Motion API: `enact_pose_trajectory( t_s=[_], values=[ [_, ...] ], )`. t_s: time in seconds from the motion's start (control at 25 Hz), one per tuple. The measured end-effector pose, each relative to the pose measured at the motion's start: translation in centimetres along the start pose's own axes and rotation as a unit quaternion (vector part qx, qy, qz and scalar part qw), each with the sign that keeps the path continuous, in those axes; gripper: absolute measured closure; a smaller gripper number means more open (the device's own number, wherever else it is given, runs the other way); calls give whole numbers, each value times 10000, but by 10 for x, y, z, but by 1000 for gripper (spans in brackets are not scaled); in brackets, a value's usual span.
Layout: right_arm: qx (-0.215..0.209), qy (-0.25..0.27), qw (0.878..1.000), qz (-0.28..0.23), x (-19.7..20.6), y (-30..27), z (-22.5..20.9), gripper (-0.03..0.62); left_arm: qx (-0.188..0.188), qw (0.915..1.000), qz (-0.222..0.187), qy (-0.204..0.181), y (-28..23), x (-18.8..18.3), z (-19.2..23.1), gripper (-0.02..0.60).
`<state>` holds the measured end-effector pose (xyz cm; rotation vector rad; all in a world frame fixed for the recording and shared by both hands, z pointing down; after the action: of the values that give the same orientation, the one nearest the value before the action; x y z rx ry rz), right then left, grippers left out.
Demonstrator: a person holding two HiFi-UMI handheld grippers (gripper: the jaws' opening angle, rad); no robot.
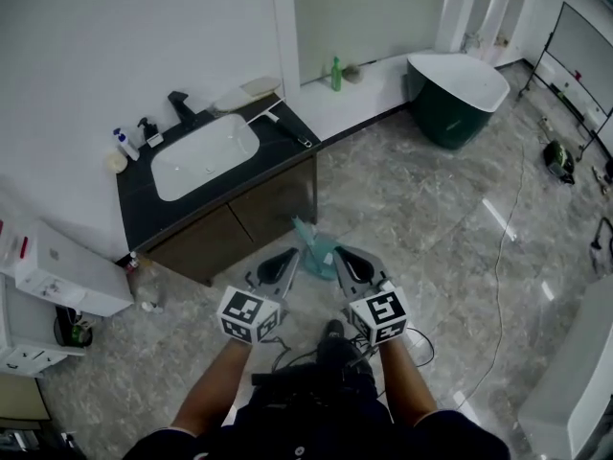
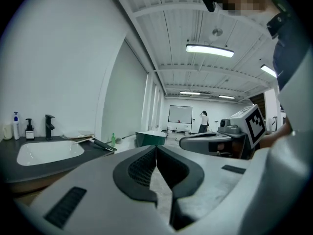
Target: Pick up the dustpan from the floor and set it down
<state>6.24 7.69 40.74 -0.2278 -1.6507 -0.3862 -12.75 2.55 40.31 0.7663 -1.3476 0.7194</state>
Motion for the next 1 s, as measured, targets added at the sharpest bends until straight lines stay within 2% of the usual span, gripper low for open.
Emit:
enact_pose_trajectory(
  t_s=[0.4, 0.68, 1.0],
  values=[
    [-426, -226, 9988, 126, 8, -35, -95, 588, -505, 9978, 411, -108, -77, 4, 9, 568],
    [-554, -302, 9975, 311, 32, -52, -115, 588, -627, 9953, 742, -59, -99, 24, 23, 568],
    [-577, -356, 9947, 776, 67, -56, -123, 588, -545, 9938, 953, 160, -111, 58, 30, 566]
  ],
)
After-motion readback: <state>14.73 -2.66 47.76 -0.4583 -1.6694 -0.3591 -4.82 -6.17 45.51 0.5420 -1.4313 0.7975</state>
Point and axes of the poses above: the fingertips, and each gripper's own axes: y backward along the fingers, z to its left, x out of its underside, the point moved 9 cm from there along y, backward along the fingers, and after that the axes turned 14 degrees about -z, right-handed, at the moved point
